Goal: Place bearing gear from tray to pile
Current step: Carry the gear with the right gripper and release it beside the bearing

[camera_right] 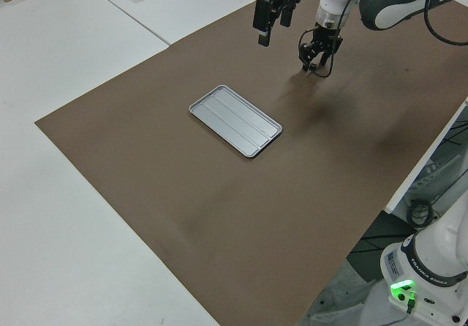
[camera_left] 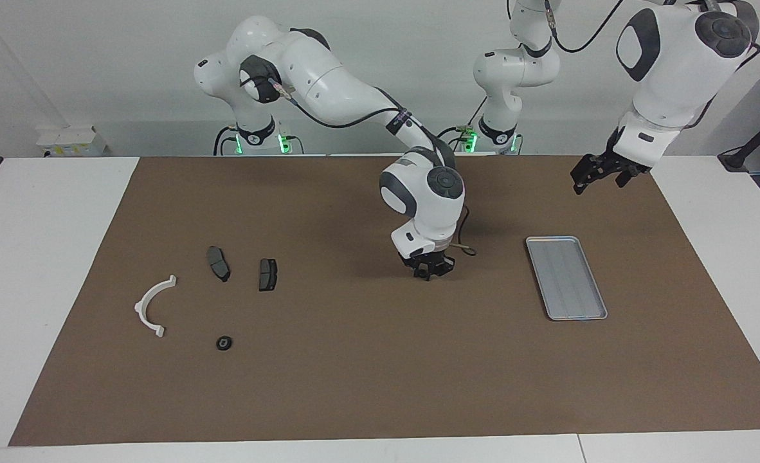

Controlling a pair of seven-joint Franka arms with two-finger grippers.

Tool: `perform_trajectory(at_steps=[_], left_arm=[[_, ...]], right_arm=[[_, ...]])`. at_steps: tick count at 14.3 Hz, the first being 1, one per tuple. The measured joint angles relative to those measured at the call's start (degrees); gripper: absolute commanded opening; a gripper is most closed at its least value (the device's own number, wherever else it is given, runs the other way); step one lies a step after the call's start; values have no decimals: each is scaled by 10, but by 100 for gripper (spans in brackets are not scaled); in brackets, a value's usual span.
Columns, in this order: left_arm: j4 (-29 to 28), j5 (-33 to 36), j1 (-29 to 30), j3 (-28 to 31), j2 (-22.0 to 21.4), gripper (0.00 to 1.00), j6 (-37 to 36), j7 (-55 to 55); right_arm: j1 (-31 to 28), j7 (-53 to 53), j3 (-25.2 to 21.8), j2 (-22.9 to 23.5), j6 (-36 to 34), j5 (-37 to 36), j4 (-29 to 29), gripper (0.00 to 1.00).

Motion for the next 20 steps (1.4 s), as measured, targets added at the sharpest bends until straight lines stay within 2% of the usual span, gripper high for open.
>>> perform_trajectory(at_steps=[4, 6, 9, 12, 14, 18, 20], left_arm=[[0, 0, 0, 0, 0, 100, 0, 0], [0, 0, 0, 0, 0, 100, 0, 0], [1, 0, 0, 0, 0, 100, 0, 0], [1, 0, 0, 0, 0, 100, 0, 0], [1, 0, 0, 0, 0, 100, 0, 0], [1, 0, 0, 0, 0, 100, 0, 0], [1, 0, 0, 0, 0, 100, 0, 0]], right_arm=[[-2, 1, -1, 0, -3, 0, 1, 0], [-18, -32, -7, 0, -40, -6, 12, 0], [-117, -215, -9, -14, -125, -7, 65, 0], [-206, -373, -7, -30, -138, -7, 72, 0], [-242, -443, -7, -27, -117, -7, 61, 0], [-281, -528, -8, -28, -3, -8, -22, 0], [-305, -570, -8, -30, 29, -8, -44, 0]])
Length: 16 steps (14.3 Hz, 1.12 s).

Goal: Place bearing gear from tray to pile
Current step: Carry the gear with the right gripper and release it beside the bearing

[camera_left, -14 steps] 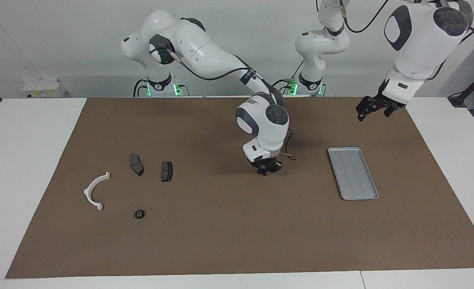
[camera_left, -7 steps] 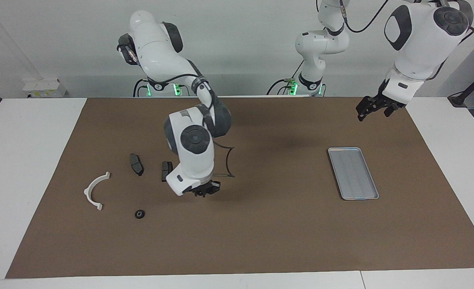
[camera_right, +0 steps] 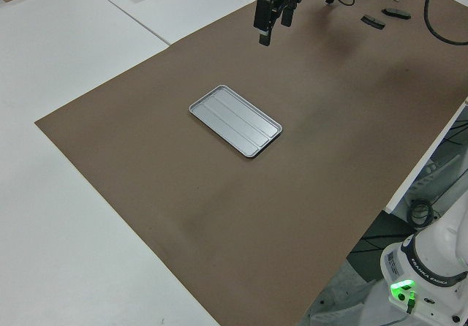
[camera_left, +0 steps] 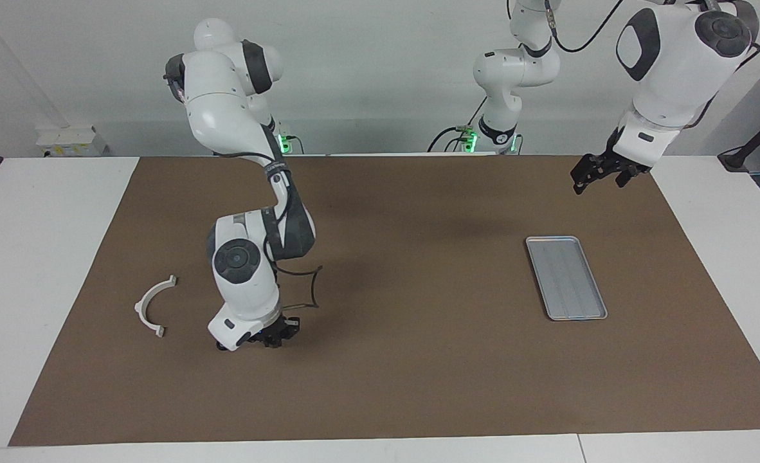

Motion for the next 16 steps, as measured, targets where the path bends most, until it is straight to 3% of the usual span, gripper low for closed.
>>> perform_trajectory(at_steps=[3, 4, 5, 16], left_arm=[[0, 0, 0, 0, 0, 100, 0, 0], [0, 0, 0, 0, 0, 100, 0, 0], [0, 0, 0, 0, 0, 100, 0, 0], [0, 0, 0, 0, 0, 100, 0, 0]], right_arm=[[-10, -13, 2, -7, 11, 0, -15, 0], [-9, -13, 4, -8, 11, 0, -16, 15], [-9, -13, 6, -10, 11, 0, -17, 99], [-13, -13, 5, -18, 11, 0, -21, 100]])
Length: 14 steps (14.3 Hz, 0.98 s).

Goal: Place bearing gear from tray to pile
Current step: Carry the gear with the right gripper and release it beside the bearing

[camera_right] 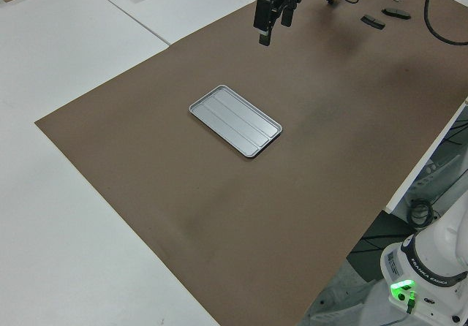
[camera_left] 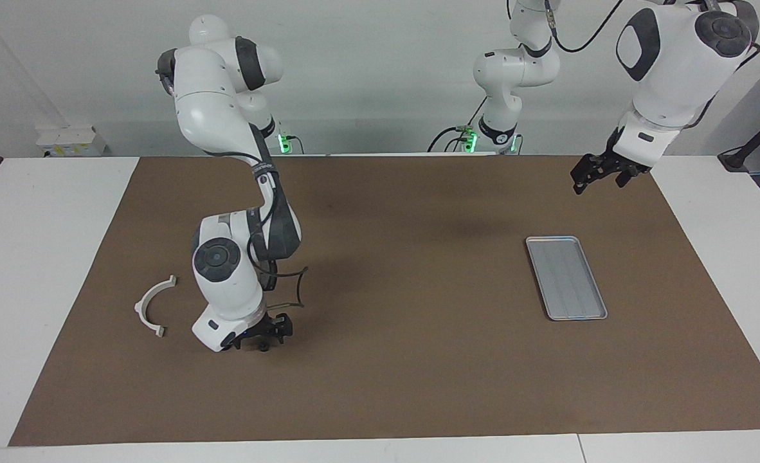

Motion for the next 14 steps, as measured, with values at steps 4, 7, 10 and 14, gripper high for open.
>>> perform_trajectory(at_steps=[4, 7, 10, 14], left_arm=[[0, 0, 0, 0, 0, 100, 0, 0], [0, 0, 0, 0, 0, 100, 0, 0], [0, 0, 0, 0, 0, 100, 0, 0], [0, 0, 0, 0, 0, 100, 0, 0]], right_arm=[[-14, -1, 0, -1, 0, 0, 0, 100], [-26, -23, 0, -9, -1, 0, 0, 100], [-30, -33, 0, -47, -25, 0, -13, 100], [-30, -33, 1, -194, -65, 1, -116, 100]])
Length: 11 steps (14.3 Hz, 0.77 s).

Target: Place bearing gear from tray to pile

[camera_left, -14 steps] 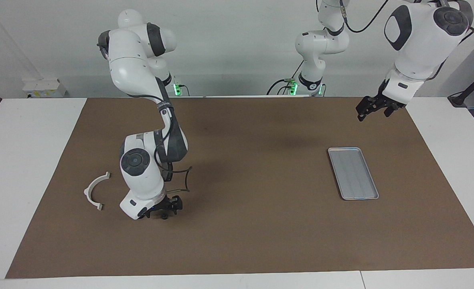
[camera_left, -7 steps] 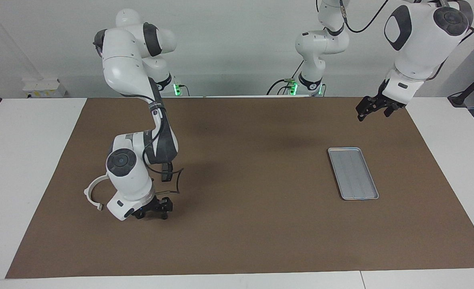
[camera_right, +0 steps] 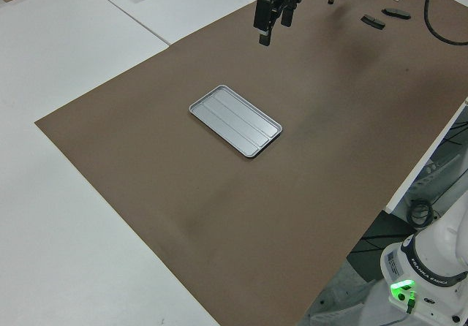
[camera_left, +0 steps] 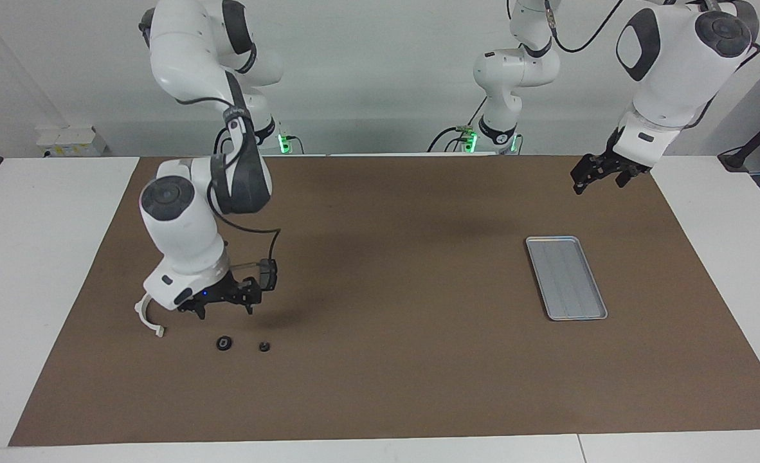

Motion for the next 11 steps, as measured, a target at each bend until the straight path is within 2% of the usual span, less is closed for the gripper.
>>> perform_trajectory(at_steps=[2, 5, 8, 11], left_arm=[[0, 0, 0, 0, 0, 100, 0, 0], [0, 0, 0, 0, 0, 100, 0, 0], [0, 0, 0, 0, 0, 100, 0, 0], [0, 0, 0, 0, 0, 100, 0, 0]], right_arm=[[-2, 0, 0, -83, -43, 4, -47, 100], [-3, 0, 0, -188, -121, 13, -87, 100], [-3, 0, -2, -254, -197, 37, -98, 100], [-2, 0, -22, -294, -273, 51, -99, 100]])
